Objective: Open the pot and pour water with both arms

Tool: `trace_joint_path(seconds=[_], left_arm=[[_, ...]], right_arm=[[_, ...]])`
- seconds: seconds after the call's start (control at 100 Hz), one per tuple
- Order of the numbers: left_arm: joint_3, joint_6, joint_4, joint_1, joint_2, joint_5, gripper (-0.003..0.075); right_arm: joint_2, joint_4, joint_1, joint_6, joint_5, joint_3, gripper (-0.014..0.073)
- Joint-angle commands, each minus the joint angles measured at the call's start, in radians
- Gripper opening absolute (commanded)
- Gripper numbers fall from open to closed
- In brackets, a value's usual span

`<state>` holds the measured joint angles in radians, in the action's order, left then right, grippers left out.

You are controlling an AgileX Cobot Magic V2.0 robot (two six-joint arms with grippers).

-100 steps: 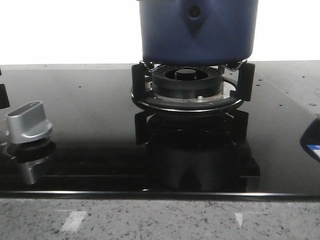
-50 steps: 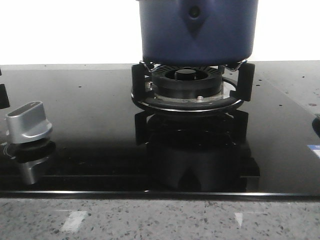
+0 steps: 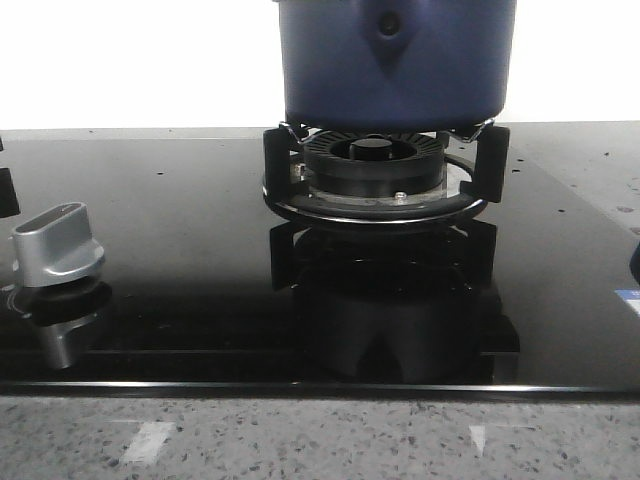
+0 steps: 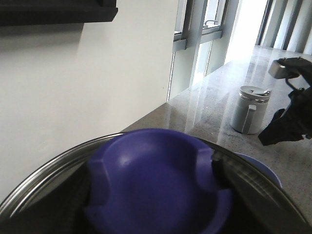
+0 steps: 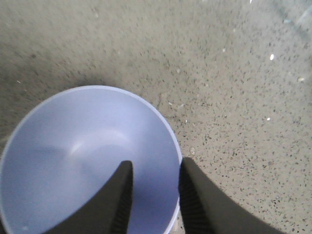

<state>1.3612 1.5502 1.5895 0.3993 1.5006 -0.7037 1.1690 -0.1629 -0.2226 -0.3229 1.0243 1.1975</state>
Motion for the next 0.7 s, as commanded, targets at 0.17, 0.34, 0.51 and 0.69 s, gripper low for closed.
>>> trace_joint_path(seconds=[0.17, 0.34, 0.51, 0.69], left_arm=[[0.030, 0.085, 0.090, 0.071, 0.026, -0.015, 0.0314], [0.030, 0.182, 0.100, 0.093, 0.054, 0.014, 0.0314], [0.030, 0.185, 0.128, 0.093, 0.077, 0.047, 0.0314], [0.030, 0.225, 0.190, 0.093, 0.119, 0.041, 0.0314]], right_arm=[[-0.150, 0.003, 0.067, 0.066, -0.061, 0.024, -0.0067], [-0.233, 0.010, 0.110, 0.070, -0.062, 0.024, -0.0071], [-0.319, 0.010, 0.191, 0.070, -0.060, 0.024, -0.0071], [-0.387, 0.011, 0.256, 0.070, -0.068, 0.024, -0.0071]])
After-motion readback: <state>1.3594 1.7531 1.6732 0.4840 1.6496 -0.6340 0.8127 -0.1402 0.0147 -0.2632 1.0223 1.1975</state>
